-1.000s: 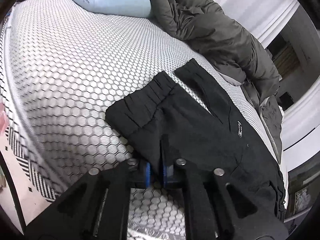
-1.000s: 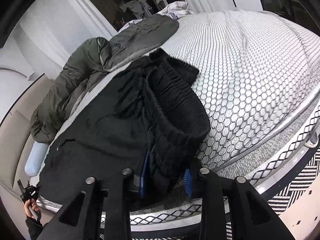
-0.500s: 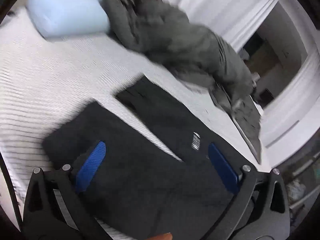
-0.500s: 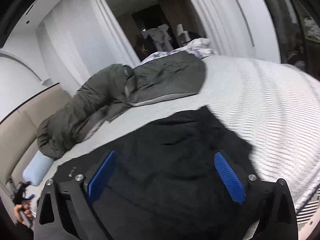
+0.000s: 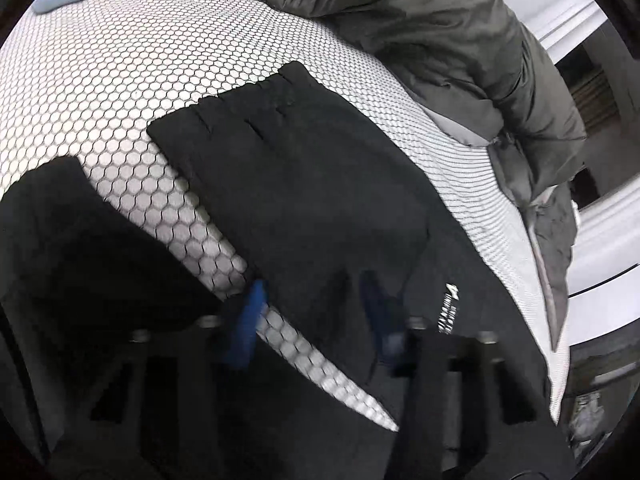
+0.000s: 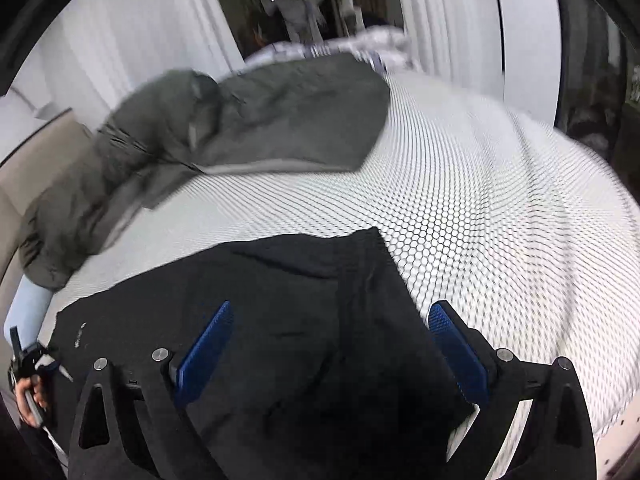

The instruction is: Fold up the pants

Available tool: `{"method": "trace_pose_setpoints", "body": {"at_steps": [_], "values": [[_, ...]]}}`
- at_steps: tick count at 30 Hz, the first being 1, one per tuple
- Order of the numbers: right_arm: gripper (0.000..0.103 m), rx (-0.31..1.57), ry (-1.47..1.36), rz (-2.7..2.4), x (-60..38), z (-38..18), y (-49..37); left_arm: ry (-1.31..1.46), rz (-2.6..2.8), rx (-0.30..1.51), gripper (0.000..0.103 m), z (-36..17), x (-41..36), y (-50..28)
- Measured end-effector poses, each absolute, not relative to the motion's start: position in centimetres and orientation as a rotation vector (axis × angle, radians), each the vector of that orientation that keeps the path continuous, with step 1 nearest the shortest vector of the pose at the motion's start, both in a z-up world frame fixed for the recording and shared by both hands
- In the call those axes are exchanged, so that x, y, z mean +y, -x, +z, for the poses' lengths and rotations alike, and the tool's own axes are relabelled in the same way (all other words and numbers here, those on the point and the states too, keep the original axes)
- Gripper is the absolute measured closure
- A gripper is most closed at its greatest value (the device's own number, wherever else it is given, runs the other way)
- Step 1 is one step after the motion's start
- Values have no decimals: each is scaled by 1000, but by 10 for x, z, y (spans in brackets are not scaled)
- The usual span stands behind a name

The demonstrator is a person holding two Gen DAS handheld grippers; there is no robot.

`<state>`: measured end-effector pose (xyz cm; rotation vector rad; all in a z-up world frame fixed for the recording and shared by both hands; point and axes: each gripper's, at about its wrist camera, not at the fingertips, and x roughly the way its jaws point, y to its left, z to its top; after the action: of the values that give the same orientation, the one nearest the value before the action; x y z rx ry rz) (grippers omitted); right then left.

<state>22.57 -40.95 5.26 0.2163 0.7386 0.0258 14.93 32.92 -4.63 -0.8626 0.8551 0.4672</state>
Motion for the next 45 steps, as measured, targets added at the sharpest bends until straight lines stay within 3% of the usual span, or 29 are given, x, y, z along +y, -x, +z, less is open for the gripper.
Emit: {"method": "trace_pose_setpoints", "body": {"at_steps": [2, 4, 6, 8, 10, 13, 18, 20, 21, 23, 24, 26, 28, 31, 34, 40, 42, 45], "values": [[13, 789, -235, 56, -418, 44, -259, 848, 469, 857, 92, -52, 333, -154], [16, 856, -255, 62, -423, 32, -290, 825, 467, 860, 97, -54, 337, -156], [27, 916, -225, 43, -423, 20, -320, 780, 481, 855, 98, -48, 340, -156], [86, 986, -151, 24, -416, 6, -340, 716, 517, 851, 98, -45, 340, -153], [95, 967, -100, 45, -408, 6, -346, 696, 522, 848, 98, -43, 340, -152], [97, 852, -51, 28, -405, 24, -354, 705, 520, 849, 98, -47, 344, -151], [93, 857, -123, -43, -411, 20, -389, 705, 534, 854, 97, -52, 344, -151], [78, 871, -109, -70, -404, 25, -385, 707, 536, 838, 95, -46, 343, -145], [64, 851, -100, -71, -402, 31, -377, 697, 551, 837, 93, -42, 342, -141], [33, 739, -64, -77, -395, 50, -338, 667, 551, 829, 73, -28, 334, -131], [28, 689, -59, -68, -392, 58, -315, 651, 538, 815, 64, -22, 328, -127], [13, 653, -62, -13, -381, 65, -274, 599, 502, 776, 34, -3, 309, -116], [10, 656, -64, 53, -363, 61, -237, 554, 427, 731, 26, 11, 286, -106], [5, 672, -41, 140, -316, 39, -193, 457, 277, 698, 1, 28, 233, -106], [5, 683, 72, 223, -263, 18, -164, 347, 117, 685, 1, 24, 167, -107], [6, 763, 276, 386, -186, -43, -131, 139, -143, 879, 1, -22, 64, -114], [7, 756, 403, 304, -183, -63, -129, 53, -99, 907, 1, -34, 56, -110], [6, 740, 333, 192, -233, -60, -123, 47, -1, 952, 1, -45, 72, -108]]}}
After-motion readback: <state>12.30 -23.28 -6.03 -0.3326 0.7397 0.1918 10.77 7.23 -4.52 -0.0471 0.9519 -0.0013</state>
